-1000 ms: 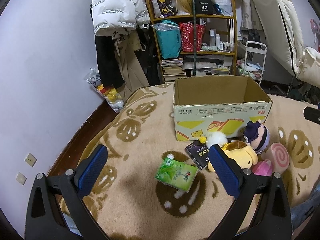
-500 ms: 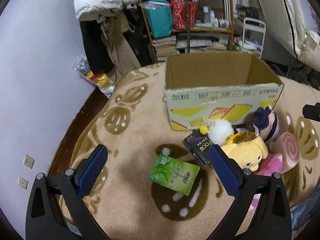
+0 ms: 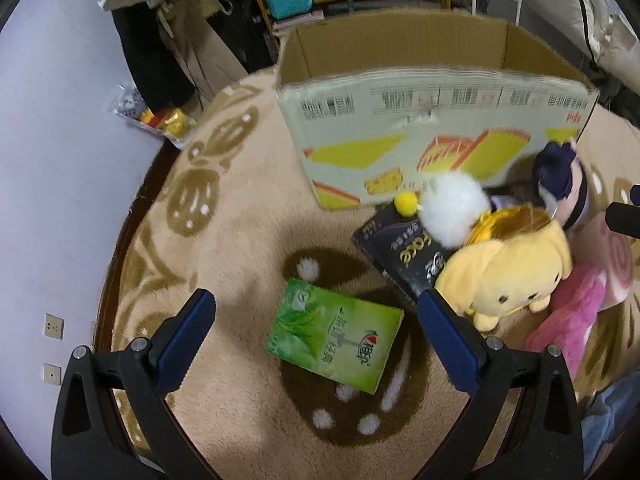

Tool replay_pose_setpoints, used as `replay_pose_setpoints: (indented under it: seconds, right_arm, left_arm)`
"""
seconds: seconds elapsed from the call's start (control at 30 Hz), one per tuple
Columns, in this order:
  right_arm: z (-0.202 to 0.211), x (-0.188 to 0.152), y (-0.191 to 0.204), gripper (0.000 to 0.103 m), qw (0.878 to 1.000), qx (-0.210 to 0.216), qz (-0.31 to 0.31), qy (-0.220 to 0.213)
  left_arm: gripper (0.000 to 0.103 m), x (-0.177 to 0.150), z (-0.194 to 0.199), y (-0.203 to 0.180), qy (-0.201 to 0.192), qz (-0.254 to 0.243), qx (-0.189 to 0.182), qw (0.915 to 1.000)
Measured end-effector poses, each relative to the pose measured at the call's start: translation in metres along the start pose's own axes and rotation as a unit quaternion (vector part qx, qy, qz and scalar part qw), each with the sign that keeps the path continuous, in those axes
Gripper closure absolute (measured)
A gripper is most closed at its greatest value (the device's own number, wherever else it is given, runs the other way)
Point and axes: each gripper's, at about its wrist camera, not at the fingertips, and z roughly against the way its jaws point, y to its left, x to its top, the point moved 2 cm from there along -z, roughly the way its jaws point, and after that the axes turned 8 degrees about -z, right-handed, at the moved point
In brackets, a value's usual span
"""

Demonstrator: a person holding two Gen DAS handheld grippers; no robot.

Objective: Organize soft objects
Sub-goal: 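Lower the left tool onto the green tissue pack while the right tool grasps the pink-swirl cushion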

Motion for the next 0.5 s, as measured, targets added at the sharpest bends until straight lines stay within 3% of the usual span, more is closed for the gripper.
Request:
replay_pose_setpoints:
  seconds: [0.27, 0.5]
  right_arm:
    - [-0.029, -0.012, 0.003, 0.01, 0.999, -0.01, 0.02, 0.041]
    - [-0.035, -0.012, 0.004, 0.018, 0.999, -0.008, 0.025, 0.044]
  left_arm:
    - [0.003, -0.007, -0.026, -0.005, 0.044, -0.007, -0.015, 0.9989]
    - [0.003, -0.013, -0.046, 0.003, 0.076, 0.014, -0.029, 0.9966]
